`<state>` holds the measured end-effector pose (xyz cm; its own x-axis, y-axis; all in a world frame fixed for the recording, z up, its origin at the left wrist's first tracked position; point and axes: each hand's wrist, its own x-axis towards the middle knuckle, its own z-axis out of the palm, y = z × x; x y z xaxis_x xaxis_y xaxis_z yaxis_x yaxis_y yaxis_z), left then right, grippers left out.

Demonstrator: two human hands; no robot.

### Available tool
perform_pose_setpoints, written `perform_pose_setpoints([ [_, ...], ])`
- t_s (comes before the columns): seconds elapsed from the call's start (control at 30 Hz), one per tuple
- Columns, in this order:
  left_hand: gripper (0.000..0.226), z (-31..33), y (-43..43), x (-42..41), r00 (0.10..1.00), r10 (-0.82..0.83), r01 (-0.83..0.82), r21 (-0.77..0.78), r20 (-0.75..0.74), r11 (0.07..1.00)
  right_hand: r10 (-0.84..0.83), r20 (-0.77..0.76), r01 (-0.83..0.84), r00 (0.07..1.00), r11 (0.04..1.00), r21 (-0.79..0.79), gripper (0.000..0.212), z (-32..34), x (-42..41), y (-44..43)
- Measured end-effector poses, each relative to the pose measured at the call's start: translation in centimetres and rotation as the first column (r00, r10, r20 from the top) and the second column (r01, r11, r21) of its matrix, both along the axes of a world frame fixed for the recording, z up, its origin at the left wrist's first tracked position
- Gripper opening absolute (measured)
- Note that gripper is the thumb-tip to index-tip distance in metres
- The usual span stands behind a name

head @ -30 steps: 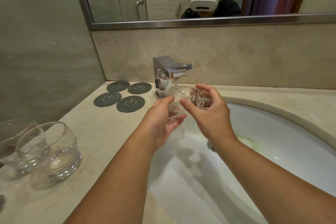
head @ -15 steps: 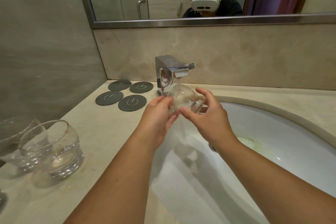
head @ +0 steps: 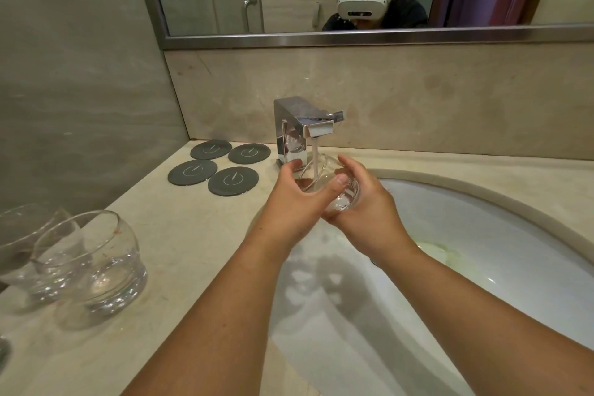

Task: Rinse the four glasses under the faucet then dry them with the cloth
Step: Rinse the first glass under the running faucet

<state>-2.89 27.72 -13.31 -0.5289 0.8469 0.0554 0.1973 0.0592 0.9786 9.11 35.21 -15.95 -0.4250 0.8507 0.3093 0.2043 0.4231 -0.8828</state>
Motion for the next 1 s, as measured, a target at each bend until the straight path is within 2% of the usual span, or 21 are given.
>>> perform_pose_setpoints([
  [0.03,0.122,0.0,0.1,0.0,1.0,0.009,-0.009,-0.002,0.017,1.0,0.016,-0.003,-0.016,1.0,1.0,0.013,0.099,0.0,0.0,0.0],
  [0.1,0.11,0.1,0.2,0.0,0.999,0.031,-0.031,-0.002,0.04,1.0,0.055,-0.004,-0.055,0.998,0.998,0.015,0.101,0.0,-0.1,-0.1],
  [0.17,0.098,0.3,0.3,-0.1,0.994,0.061,-0.063,0.021,0.095,0.998,0.072,-0.038,-0.074,0.997,0.996,-0.042,0.099,0.0,-0.2,0.0],
  [0.27,0.089,0.4,0.3,-0.5,0.988,0.046,-0.056,0.059,0.15,0.997,-0.018,-0.182,-0.039,0.983,0.953,-0.3,0.073,0.3,-0.2,0.4],
  [0.3,0.087,0.4,0.3,-0.5,0.987,0.032,-0.044,0.072,0.154,0.996,-0.05,-0.239,-0.061,0.97,0.899,-0.433,0.057,0.5,-0.1,0.6],
  [0.37,0.085,0.4,0.2,-0.4,0.99,0.005,-0.019,0.092,0.144,0.996,-0.069,-0.334,-0.184,0.94,0.722,-0.667,0.027,1.1,0.0,0.5],
  [0.43,0.088,0.5,0.1,-0.2,0.991,-0.026,0.012,0.11,0.132,0.994,-0.036,-0.369,-0.287,0.929,0.56,-0.777,0.043,1.5,0.0,0.1],
  [0.5,0.093,0.5,0.1,-0.1,0.99,-0.053,0.037,0.116,0.131,0.993,0.018,-0.405,-0.36,0.914,0.497,-0.789,0.063,1.7,0.0,-0.2],
  [0.57,0.102,0.6,0.1,-0.1,0.987,-0.075,0.057,0.121,0.144,0.991,0.014,-0.438,-0.384,0.899,0.503,-0.774,0.064,1.8,-0.1,-0.3],
  [0.67,0.113,0.3,0.3,-0.1,0.982,-0.105,0.09,0.102,0.156,0.991,-0.023,-0.451,-0.365,0.892,0.552,-0.75,0.049,1.8,0.0,-0.1],
  [0.8,0.125,-0.1,0.1,0.1,0.993,-0.102,0.103,-0.021,0.061,0.994,-0.068,-0.468,-0.336,0.881,0.607,-0.72,0.038,1.7,-0.1,0.1],
  [0.9,0.119,-0.2,-0.1,0.2,0.998,-0.068,0.067,-0.052,-0.017,0.996,-0.075,-0.462,-0.305,0.884,0.656,-0.691,0.036,1.8,-0.2,-0.1],
  [1.0,0.086,-0.2,-0.2,0.4,0.998,-0.064,0.063,-0.026,-0.014,0.998,-0.07,-0.467,-0.298,0.882,0.685,-0.665,0.034,1.8,-0.2,-0.1],
])
